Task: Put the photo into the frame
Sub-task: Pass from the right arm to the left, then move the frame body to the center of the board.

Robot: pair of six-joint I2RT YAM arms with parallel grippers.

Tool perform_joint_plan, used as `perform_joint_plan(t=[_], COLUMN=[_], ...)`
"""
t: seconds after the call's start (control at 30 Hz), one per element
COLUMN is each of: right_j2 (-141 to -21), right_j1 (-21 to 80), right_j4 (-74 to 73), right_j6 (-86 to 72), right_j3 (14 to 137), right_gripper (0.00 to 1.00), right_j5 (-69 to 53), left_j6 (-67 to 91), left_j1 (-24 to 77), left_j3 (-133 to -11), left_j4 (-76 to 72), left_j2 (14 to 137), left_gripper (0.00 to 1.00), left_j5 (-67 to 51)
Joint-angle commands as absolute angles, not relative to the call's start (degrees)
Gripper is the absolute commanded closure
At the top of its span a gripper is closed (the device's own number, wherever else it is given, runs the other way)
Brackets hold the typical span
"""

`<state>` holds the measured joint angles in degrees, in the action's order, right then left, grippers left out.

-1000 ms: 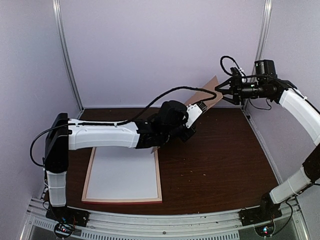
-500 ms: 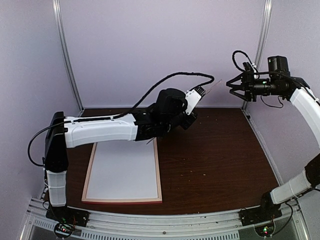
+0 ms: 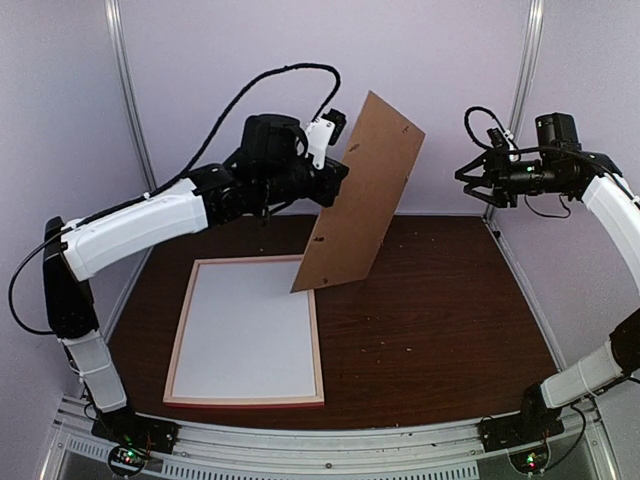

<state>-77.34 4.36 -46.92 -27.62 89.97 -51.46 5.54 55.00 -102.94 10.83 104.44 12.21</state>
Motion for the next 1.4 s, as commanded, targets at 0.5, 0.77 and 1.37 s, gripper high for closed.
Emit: perform_joint_plan(t=[0.5,0.77,1.37], right_j2=[-78.31,-79.84,-107.46], right_j1=[4.79,14.01,47.19], right_j4=[-41.91,-40.06,-34.09], right_j6=[-27.00,-25.69,-29.68], right_j3=[82.80,76.42,84.16], right_gripper=[0.48,0.48,0.53], right_j5=[-49.00,-38.70,-15.38], left_j6=[28.31,34.18,28.14], left_j1=[40.58,29.04,11.66], left_j3=[-95.78,-89.70,-91.38], left_j4=[21.63,28.00,45.11], left_j2=[81.91,71.35,62.93], left_gripper=[1.00,1.00,1.00], left_j5=[-12.65,-16.84,-15.39])
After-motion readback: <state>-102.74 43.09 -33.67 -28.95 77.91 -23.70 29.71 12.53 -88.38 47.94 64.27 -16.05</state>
